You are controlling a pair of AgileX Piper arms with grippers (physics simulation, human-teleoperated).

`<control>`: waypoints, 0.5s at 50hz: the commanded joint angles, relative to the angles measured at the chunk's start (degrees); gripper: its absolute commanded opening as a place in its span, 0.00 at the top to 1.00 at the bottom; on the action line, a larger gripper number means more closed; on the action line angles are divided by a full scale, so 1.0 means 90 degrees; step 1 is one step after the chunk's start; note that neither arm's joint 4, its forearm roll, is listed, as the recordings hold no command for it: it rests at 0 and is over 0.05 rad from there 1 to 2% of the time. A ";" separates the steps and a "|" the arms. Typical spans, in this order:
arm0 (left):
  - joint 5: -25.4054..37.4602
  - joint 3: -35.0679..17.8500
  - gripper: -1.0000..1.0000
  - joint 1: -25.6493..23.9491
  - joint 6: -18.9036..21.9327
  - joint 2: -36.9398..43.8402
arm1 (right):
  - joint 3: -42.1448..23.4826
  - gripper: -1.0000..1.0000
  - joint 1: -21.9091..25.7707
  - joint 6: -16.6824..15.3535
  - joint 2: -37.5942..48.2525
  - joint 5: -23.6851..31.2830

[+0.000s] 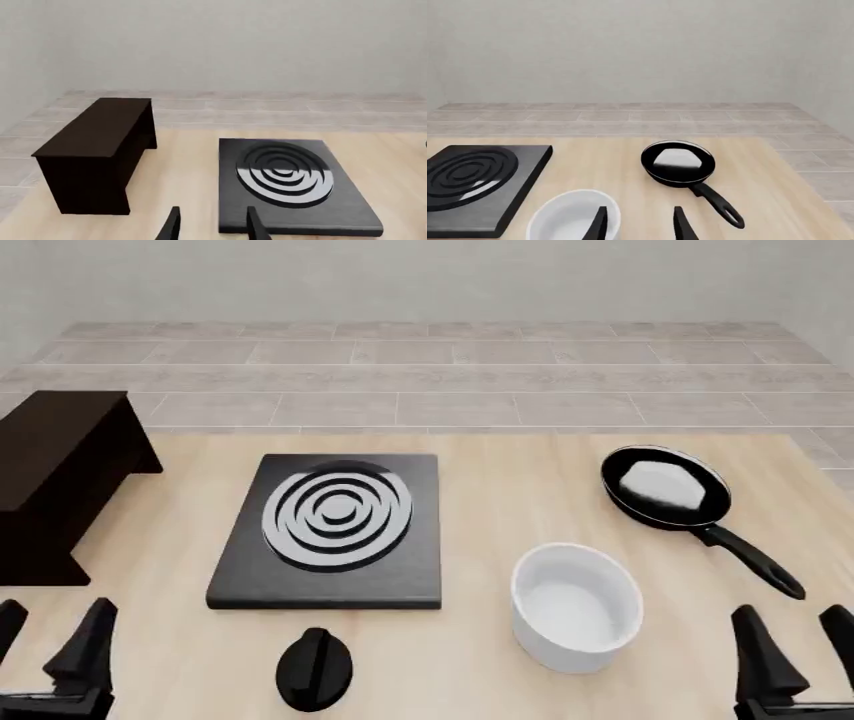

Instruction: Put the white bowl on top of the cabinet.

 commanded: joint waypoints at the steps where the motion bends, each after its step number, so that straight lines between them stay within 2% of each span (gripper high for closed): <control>1: -0.0331 0.0244 0.00 -0.0215 -0.0127 -0.0275 | -0.0007 0.00 -0.0003 0.0042 0.0128 -0.0082; 3: -0.0246 0.0100 0.00 -0.0326 0.0039 -0.0255 | -0.0012 0.00 0.0002 -0.0007 0.0022 -0.0010; 5: -0.0116 -0.0047 0.00 -0.0219 -0.0332 -0.0260 | -0.0013 0.00 0.0001 0.0005 0.0020 -0.0001; 9: -0.0083 -0.0169 0.00 -0.0265 -0.0340 -0.0149 | -0.0007 0.00 -0.0001 0.0042 0.0075 -0.0034; 13: 0.0252 -0.0518 0.00 -0.0684 -0.0133 -0.0129 | -0.0021 0.00 0.0004 0.0000 -0.0012 0.0033; 16: 0.0447 -0.0710 0.00 -0.0735 -0.0153 -0.0100 | -0.0019 0.00 0.0000 0.0041 -0.0002 0.0049; 17: 0.0695 -0.1047 0.00 -0.1009 -0.0228 -0.0080 | -0.0010 0.00 0.0001 0.0038 0.0007 0.0029; 18: 0.0851 -0.1240 0.00 -0.1357 0.0105 -0.0062 | -0.0010 0.00 0.0002 0.0018 -0.0004 0.0026; 19: 0.1021 -0.1431 0.00 -0.1224 0.0144 -0.0110 | -0.0010 0.00 0.0005 -0.0006 -0.0013 0.0017; 21: 0.1290 -0.1813 0.00 -0.1112 -0.0188 -0.0082 | -0.0017 0.00 0.0005 -0.0001 -0.0022 0.0036; 25: 0.1461 -0.2105 0.00 -0.1075 -0.0170 0.0195 | -0.0023 0.00 0.0002 0.0037 -0.0020 0.0068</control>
